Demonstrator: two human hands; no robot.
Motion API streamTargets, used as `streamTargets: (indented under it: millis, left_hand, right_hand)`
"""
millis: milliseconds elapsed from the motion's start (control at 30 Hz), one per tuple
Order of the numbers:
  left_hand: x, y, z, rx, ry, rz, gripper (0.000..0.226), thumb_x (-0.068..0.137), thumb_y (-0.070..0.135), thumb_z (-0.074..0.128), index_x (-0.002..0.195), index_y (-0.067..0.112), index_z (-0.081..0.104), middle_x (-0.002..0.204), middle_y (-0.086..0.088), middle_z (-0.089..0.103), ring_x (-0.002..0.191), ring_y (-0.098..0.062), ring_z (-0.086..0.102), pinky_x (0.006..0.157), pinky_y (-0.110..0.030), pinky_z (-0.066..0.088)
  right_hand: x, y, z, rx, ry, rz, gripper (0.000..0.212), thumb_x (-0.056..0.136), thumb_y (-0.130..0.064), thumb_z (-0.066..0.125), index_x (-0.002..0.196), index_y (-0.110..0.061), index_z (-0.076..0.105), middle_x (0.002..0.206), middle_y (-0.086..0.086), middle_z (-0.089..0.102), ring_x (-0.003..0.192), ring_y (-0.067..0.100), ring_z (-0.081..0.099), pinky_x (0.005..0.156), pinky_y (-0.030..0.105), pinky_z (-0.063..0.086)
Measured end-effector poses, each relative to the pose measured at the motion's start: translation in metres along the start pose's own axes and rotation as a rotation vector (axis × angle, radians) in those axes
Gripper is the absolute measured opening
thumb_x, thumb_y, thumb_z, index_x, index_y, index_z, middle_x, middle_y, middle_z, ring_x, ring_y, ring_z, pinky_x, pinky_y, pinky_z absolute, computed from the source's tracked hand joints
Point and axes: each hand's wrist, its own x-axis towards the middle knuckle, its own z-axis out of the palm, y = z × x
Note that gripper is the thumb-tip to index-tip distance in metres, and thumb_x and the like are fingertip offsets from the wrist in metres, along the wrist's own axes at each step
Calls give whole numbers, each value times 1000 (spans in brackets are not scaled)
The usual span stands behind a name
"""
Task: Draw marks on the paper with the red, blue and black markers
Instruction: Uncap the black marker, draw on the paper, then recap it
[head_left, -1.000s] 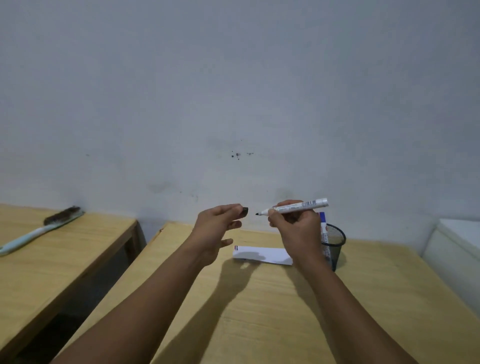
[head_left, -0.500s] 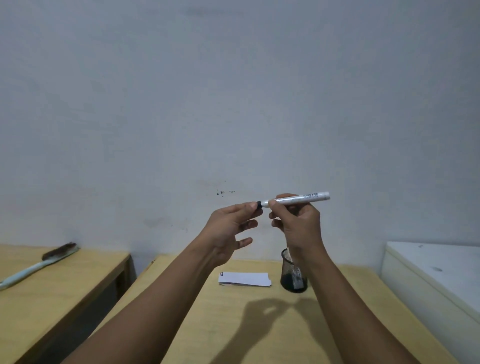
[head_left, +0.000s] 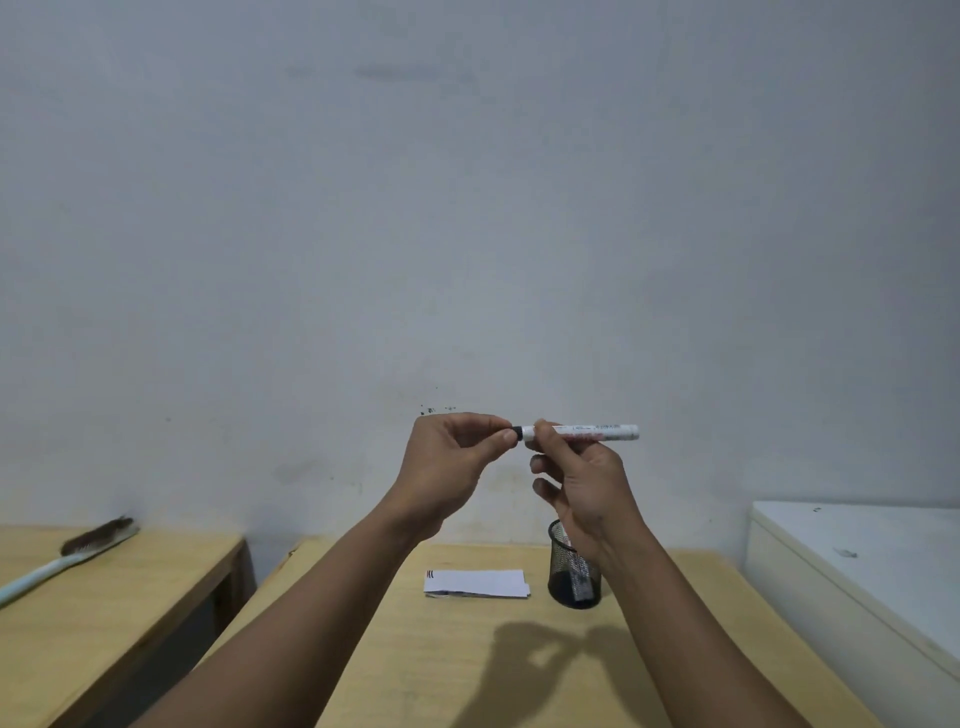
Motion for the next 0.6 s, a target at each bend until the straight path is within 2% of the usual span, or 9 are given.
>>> streamTargets:
  millis: [33,100,200,233,300,367,433,500,600]
  left_hand:
    - [1,0,2,20,11,20,8,85,12,77,92,13,79,86,0,79,88,-10,74,81,-19,56]
    - [3,2,6,40,36,54,9,85,13,77,92,18,78,86,5,79,85,-5,73,73,-12,54]
    - [11,2,9,148,60,113,14,85,19,78,99,18,79,90,8,78,84,-1,71,72,-10,53]
    - [14,1,11,210,54,134,16,85,21,78,101,20,79,90,9,78,83,-1,70,72,-10,52]
    - [20,-3,16,316,20,165,17,86,24,77,102,23,79,91,10,77,82,-3,68,72,-15,53]
    - [26,-11,23,403,-12,166,17,86,28,76,103,27,78,92,10,77,82,-5,69,78,-28,57]
    - [32,-19,31,439,-40,138,18,84,32,77,102,30,78,92,9,77,83,-6,70,83,-38,58]
    - [37,-27,41,423,-58,120,19,83,33,77,102,30,78,89,10,77,81,-6,70,85,-42,57]
    - [42,-44,56,417,-59,129,29,87,34,74,114,27,74,89,12,75,80,-3,69,87,-44,56]
  right_hand:
    - [-1,0,1,12,28,23,22,88,-29,76,99,-10,74,89,2,73,71,13,61,68,30,47]
    - [1,2,2,14,134,47,56,80,-38,84,126,-17,61,107,2,70,88,14,66,75,33,52]
    - [3,7,-5,-201,318,-43,105,68,-47,90,152,-34,28,136,-2,45,122,16,52,97,41,50]
    - [4,10,-10,-320,335,-108,104,69,-49,89,153,-35,31,140,-4,39,126,15,46,101,40,48]
    - [8,14,-18,-493,282,-244,74,75,-48,85,140,-34,53,137,-8,45,122,11,48,99,34,47]
    - [14,15,-29,-582,160,-314,41,82,-41,81,121,-31,69,122,-10,63,111,11,59,87,29,48]
    - [21,16,-40,-652,78,-343,22,86,-32,80,106,-27,76,102,-12,74,96,13,68,76,29,49]
    - [29,19,-51,-709,51,-352,12,85,-23,80,97,-23,78,87,-11,76,82,12,71,69,29,53]
    - [41,25,-68,-785,90,-356,10,86,-17,79,91,-22,73,84,-12,74,78,-1,67,63,13,50]
